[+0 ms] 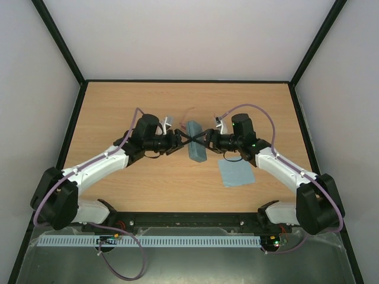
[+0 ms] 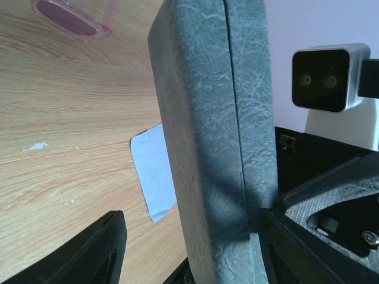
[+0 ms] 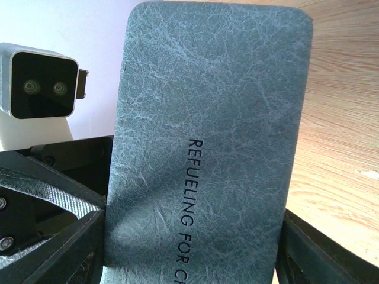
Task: Organize the sunglasses
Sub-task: Open the sunglasses case.
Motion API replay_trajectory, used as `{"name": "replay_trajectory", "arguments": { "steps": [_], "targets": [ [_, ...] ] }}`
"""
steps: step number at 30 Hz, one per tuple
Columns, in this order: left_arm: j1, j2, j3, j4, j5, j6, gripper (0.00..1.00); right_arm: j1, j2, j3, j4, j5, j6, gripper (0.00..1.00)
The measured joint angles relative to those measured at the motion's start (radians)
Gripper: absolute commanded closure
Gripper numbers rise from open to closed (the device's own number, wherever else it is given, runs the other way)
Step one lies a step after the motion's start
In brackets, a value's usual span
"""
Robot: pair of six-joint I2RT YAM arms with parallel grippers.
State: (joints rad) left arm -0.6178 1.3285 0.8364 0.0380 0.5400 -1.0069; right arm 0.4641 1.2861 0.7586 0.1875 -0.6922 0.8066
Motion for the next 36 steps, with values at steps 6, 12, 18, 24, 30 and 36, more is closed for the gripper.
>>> {"name": "replay_trajectory", "arguments": {
  "steps": [6,12,18,24,30,36],
  "targets": [
    [-0.005,0.027,0.0,0.016,-0.008,-0.005,0.41,0.002,0.003,0.0,-0.009,0.023,-0.007,0.8],
    [-0.008,0.033,0.0,0.039,-0.01,-0.009,0.68,0.002,0.003,-0.009,0.003,0.026,0.02,0.82],
    [0.004,0.023,-0.006,0.065,-0.005,-0.01,0.71,-0.019,0.003,-0.043,0.077,-0.018,0.089,0.82],
    [0.035,0.01,-0.022,0.063,0.011,-0.004,0.72,-0.047,0.003,-0.084,0.195,-0.071,0.167,0.82],
    [0.058,-0.004,-0.053,0.067,0.019,0.002,0.72,-0.058,0.003,-0.097,0.245,-0.1,0.212,0.82],
    [0.092,-0.009,-0.093,0.037,0.006,0.009,0.72,-0.065,0.002,-0.101,0.316,-0.143,0.247,0.82]
  ]
}}
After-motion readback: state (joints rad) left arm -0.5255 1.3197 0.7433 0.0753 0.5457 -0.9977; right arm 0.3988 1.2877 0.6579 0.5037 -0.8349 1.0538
